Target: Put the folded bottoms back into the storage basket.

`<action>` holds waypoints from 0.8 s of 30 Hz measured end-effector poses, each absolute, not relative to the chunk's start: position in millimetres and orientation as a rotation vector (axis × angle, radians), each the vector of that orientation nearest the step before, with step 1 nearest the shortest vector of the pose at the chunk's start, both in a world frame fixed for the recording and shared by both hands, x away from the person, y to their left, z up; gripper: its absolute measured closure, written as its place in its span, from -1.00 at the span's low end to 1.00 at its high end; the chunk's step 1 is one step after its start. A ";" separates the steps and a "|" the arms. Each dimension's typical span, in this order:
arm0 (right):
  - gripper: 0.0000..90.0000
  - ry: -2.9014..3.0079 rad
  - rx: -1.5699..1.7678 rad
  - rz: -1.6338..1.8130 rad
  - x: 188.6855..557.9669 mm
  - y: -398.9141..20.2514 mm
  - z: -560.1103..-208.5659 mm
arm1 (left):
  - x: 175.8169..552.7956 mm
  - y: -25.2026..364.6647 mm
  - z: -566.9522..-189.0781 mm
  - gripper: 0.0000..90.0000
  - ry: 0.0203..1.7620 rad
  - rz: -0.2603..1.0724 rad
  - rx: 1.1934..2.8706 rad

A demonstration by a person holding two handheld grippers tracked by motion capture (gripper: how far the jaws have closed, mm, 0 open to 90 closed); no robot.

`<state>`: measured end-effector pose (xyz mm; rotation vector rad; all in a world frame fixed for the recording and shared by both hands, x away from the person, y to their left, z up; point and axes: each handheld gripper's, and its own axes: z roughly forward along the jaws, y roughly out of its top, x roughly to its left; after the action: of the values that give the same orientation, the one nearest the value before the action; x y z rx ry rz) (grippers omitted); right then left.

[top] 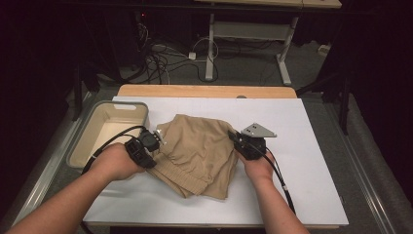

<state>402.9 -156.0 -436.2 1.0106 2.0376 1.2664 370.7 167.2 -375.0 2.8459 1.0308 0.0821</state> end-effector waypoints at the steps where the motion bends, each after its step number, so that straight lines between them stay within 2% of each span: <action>1: 0.88 2.042 1.016 1.265 403.8 -155.6 -437.5 | 371.6 167.4 -375.5 0.77 1.025 0.083 2.852; 13: 0.88 2.078 1.033 1.257 405.6 -153.6 -442.8 | 377.4 162.6 -375.4 0.77 0.977 0.097 2.929; 24: 0.88 2.062 1.027 1.292 402.4 -155.3 -427.7 | 389.2 160.9 -372.1 0.77 0.996 0.066 2.962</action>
<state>402.4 -155.3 -427.7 1.0273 2.0618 1.2916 389.2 160.9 -372.1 2.9623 0.9957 0.0657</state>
